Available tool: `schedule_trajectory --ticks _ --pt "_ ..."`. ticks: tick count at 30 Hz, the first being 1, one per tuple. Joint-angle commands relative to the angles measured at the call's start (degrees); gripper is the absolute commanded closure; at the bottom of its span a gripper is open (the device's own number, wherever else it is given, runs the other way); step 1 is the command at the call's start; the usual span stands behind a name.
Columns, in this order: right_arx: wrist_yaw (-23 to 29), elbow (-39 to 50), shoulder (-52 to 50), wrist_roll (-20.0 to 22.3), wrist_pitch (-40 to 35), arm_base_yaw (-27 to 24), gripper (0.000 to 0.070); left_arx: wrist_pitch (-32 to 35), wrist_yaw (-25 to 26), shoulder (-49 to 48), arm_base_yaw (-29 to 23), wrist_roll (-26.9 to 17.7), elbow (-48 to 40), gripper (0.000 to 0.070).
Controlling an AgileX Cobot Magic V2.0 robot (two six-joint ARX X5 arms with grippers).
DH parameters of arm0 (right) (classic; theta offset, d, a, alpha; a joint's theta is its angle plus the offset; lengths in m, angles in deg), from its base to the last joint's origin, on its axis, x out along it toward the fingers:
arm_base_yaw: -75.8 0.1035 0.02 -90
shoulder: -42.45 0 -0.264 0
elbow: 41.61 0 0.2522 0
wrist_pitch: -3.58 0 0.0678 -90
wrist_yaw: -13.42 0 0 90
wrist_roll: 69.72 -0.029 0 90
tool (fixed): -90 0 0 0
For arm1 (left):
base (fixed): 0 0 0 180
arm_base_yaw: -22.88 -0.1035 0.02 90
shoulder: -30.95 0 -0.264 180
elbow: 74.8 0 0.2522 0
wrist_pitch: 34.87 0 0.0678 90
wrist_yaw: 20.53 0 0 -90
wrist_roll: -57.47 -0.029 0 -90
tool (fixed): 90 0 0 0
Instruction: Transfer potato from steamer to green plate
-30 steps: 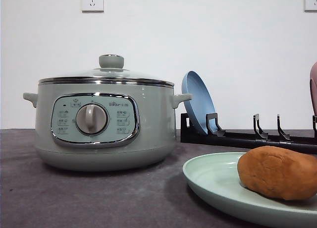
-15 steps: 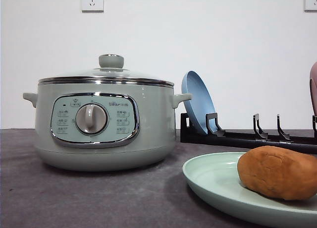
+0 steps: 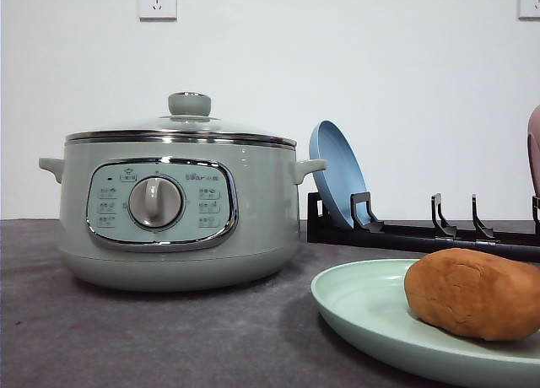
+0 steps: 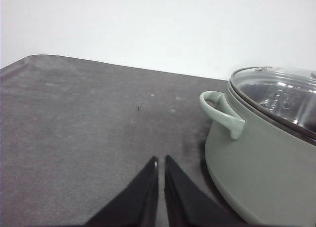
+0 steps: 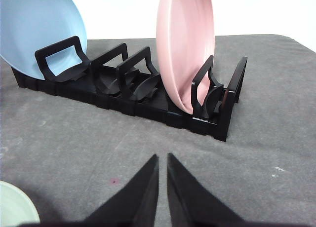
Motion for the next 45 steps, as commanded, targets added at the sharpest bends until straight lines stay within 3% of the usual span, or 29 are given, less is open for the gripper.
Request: schedule_trajectory --ticks 1,45 --pt "-0.1 0.3 -0.1 0.3 -0.6 0.0 0.0680 0.8 -0.2 -0.1 -0.2 0.1 -1.2 0.0684" --pt "-0.1 0.3 -0.1 0.3 -0.6 0.0 0.0680 0.8 -0.2 -0.1 -0.2 0.1 -1.2 0.0684"
